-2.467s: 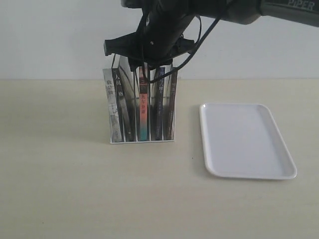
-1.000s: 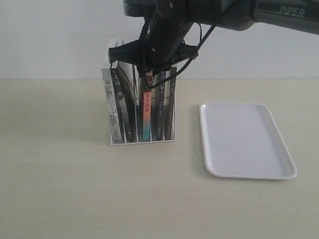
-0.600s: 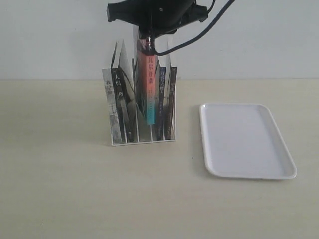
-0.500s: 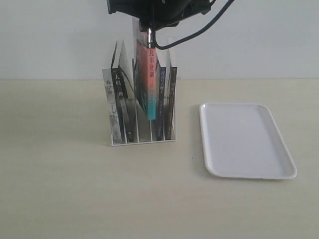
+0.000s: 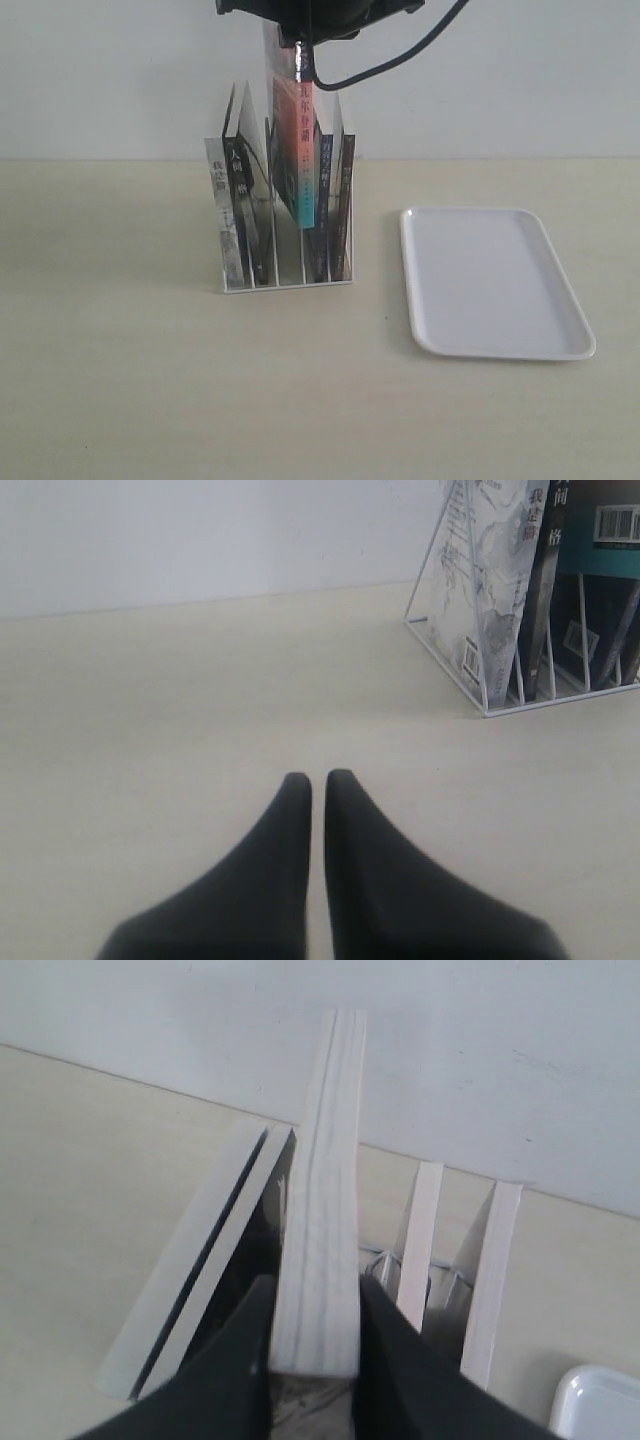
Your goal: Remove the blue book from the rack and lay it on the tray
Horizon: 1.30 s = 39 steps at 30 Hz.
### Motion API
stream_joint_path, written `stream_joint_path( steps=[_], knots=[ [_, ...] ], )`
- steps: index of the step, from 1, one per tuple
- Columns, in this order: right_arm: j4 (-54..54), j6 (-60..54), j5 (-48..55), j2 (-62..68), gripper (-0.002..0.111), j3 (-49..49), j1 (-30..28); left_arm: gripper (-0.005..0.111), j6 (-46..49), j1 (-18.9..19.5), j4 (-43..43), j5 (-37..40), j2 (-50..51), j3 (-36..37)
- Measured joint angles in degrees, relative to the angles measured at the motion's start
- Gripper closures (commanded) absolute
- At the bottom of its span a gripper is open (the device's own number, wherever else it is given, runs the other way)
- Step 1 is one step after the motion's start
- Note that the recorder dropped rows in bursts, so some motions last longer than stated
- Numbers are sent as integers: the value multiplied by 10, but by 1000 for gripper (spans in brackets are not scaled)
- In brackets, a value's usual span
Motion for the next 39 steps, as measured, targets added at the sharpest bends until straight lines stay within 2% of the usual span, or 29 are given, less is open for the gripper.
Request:
stream_joint_path(
  steps=[39],
  knots=[
    [-65,65,-103,120,109,-3,1,102,0,0,0,0,0,0]
  ],
)
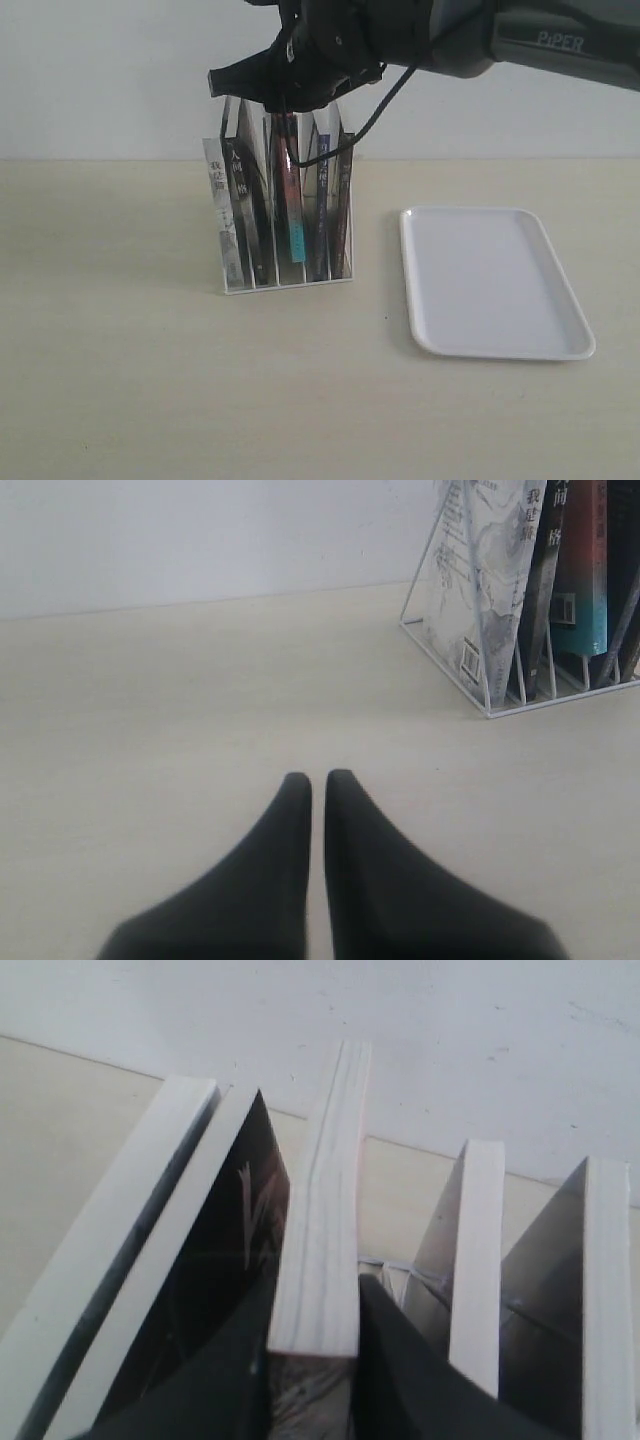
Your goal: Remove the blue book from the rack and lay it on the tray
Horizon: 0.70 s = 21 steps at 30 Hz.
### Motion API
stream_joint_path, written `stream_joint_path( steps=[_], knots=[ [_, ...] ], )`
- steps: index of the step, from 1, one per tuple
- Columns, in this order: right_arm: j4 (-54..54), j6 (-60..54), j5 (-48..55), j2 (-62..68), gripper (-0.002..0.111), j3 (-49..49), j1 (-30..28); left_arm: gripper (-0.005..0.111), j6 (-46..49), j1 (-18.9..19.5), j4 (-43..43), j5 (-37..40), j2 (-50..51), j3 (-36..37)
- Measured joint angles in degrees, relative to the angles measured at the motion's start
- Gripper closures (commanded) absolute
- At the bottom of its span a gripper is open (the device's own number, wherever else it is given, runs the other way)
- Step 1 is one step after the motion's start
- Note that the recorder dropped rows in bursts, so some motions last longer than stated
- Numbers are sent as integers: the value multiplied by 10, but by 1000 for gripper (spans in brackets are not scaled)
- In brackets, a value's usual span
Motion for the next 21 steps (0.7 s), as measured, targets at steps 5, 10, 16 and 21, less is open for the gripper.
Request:
stream_joint_path(
  steps=[5,10,16,21],
  knots=[
    [-53,20,-1,0,109,0,11,102,0,0,0,0,0,0],
    [-95,62,-1,1,109,1,16,102,0,0,0,0,0,0],
    [-157,126,-15,6,109,2,16,102,0,0,0,0,0,0],
    [-176,152,-18,7,109,2,16,102,0,0,0,0,0,0]
  ],
)
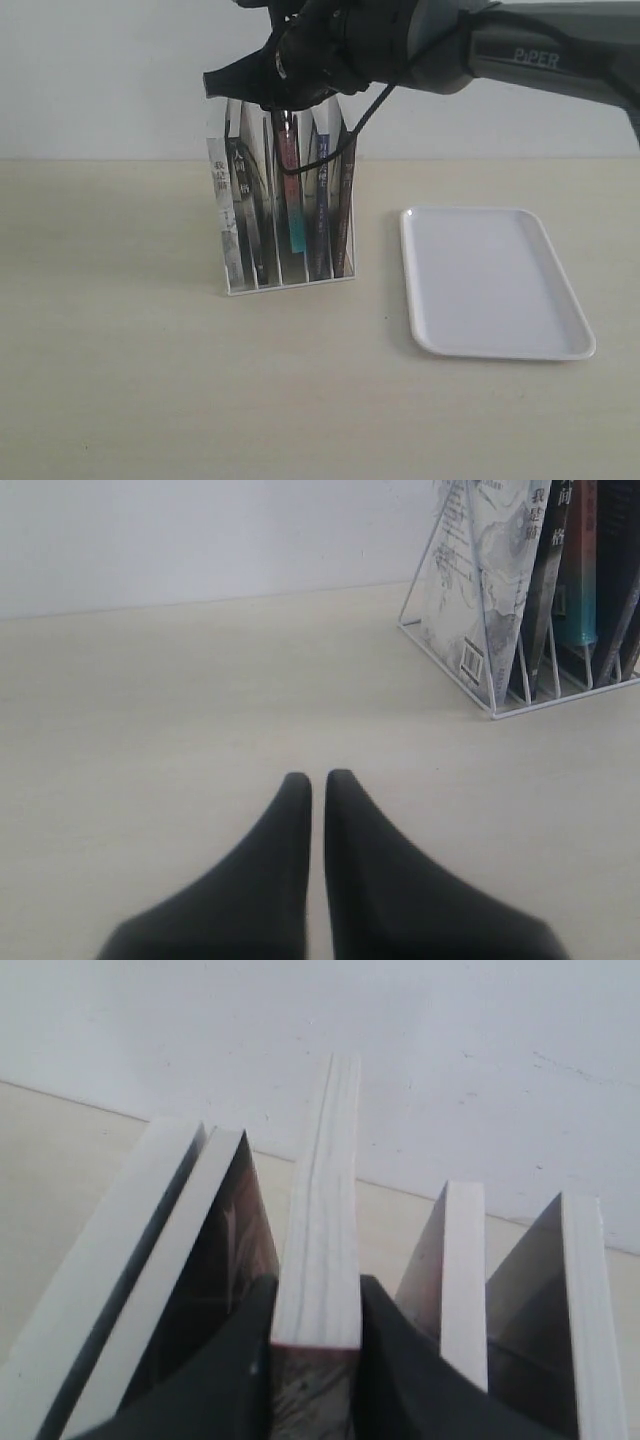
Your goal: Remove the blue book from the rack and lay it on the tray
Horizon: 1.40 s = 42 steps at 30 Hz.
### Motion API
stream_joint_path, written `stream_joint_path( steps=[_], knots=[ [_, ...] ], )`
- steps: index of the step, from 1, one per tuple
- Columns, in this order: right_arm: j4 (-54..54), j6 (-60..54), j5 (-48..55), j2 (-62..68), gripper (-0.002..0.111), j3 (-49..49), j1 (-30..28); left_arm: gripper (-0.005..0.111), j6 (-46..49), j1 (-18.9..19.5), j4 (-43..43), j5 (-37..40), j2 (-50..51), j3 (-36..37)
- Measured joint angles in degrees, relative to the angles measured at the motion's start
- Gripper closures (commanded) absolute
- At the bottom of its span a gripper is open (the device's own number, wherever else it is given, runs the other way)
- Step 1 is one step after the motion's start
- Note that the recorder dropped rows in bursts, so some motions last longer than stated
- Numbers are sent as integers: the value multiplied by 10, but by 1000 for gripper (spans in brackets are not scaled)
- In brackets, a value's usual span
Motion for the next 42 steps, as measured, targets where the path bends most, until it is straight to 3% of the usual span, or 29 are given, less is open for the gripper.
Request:
stream_joint_path(
  steps=[5,8,10,14,17,29,42],
  knots=[
    [20,-2,18,0,109,0,0,102,0,0,0,0,0,0],
    [69,-58,25,-1,106,-1,0,102,0,0,0,0,0,0],
    [111,-108,30,-4,100,-1,0,102,0,0,0,0,0,0],
    [168,-170,34,-6,78,-1,-1,102,0,0,0,0,0,0],
    [199,-181,51,-8,69,-2,-1,102,0,0,0,0,0,0],
    [227,-198,99,-7,69,-1,0,102,0,0,0,0,0,0],
    [256,-280,130,-117,69,-1,15,102,0,0,0,0,0,0]
  ],
)
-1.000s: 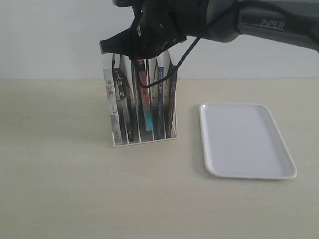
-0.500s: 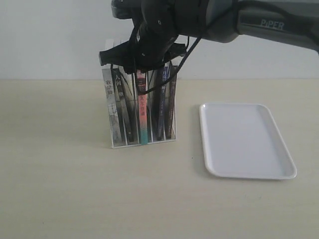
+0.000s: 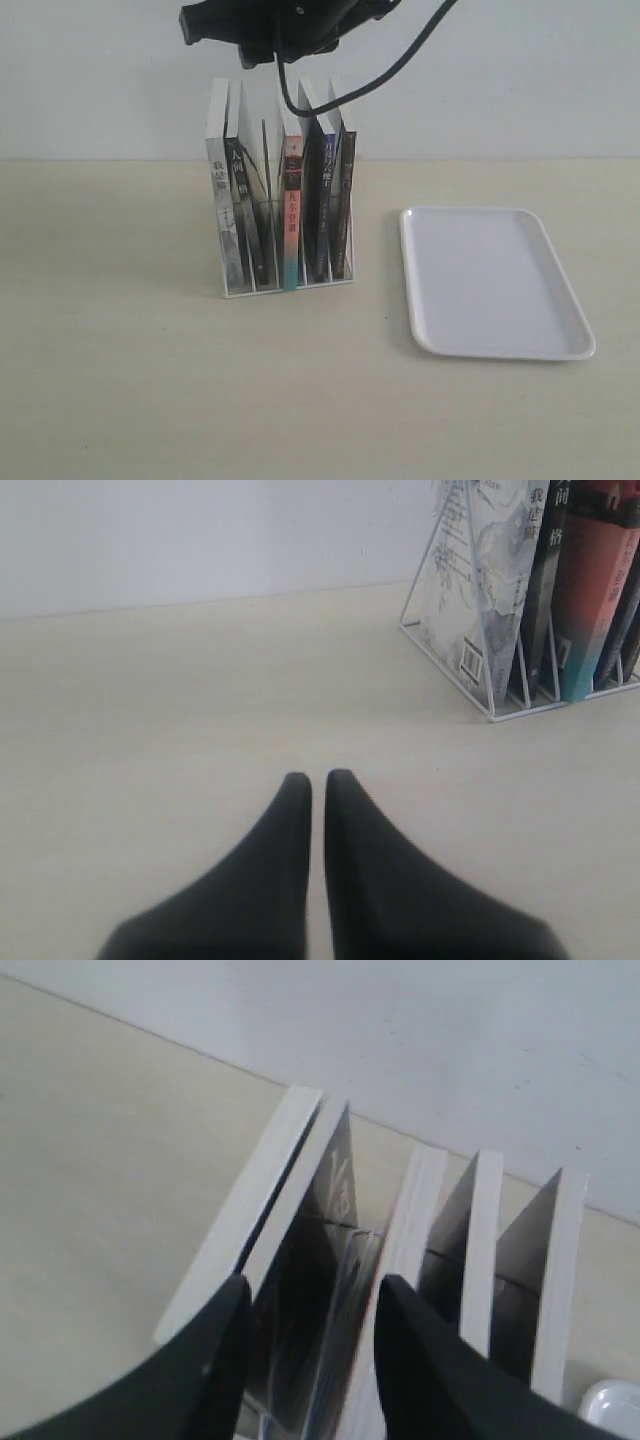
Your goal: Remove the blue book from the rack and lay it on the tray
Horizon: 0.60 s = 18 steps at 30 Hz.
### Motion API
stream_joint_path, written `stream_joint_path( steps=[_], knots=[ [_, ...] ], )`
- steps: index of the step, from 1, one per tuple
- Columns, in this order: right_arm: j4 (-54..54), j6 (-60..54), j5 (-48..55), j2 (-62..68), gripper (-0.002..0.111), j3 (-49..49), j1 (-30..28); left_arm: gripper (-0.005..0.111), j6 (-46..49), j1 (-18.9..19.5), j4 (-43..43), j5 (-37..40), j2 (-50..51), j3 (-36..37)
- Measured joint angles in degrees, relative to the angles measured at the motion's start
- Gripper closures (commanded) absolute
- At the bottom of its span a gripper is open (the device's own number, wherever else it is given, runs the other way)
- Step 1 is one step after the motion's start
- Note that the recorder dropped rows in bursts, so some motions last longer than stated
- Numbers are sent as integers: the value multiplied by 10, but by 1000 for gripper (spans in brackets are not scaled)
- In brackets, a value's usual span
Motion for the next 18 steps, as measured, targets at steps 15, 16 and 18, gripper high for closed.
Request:
stream_joint_path(
  steps=[15,16,18],
  knots=[
    [162,-55,11,3,69,0,32,102,0,0,0,0,0,0],
    [168,-59,8,7,69,0,32,102,0,0,0,0,0,0],
    [175,-61,2,16,69,0,32,102,0,0,0,0,0,0]
  ],
)
